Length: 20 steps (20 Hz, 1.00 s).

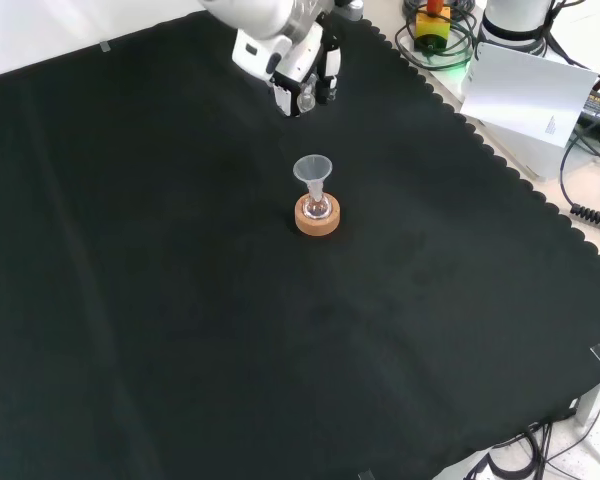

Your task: Put the graduated cylinder back on the table.

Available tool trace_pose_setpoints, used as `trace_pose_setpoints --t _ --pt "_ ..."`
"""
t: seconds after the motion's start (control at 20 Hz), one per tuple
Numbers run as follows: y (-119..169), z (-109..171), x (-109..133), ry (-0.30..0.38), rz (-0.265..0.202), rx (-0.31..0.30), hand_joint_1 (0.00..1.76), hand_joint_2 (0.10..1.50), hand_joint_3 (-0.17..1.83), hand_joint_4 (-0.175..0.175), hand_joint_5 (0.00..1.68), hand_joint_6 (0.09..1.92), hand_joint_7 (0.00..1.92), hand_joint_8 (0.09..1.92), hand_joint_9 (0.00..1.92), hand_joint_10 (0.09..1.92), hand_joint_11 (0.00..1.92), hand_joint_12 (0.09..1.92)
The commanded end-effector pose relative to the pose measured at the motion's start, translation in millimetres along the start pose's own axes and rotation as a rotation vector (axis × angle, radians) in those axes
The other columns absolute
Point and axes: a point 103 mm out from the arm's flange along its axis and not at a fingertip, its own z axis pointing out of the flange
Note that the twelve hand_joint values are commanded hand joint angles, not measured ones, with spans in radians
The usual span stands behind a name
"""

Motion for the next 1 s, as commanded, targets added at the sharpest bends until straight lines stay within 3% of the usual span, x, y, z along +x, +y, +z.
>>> trace_pose_setpoints --t 0.05,0.45,1.0 --pt "-0.3 8.9 -13.8 0.071 -0.038 -0.144 1.25 1.14 0.00 -0.175 0.91 1.08 0.96 1.07 1.50 0.09 1.22 0.76" --pt "8.9 16.3 -34.7 0.183 -0.049 -0.328 1.25 1.14 0.00 -0.175 0.91 1.08 0.96 1.08 1.50 0.09 1.22 0.76" --pt "52.3 20.9 -48.8 0.296 -0.096 -0.537 1.25 1.14 0.00 -0.175 0.91 1.09 0.96 1.08 1.50 0.09 1.22 0.76"
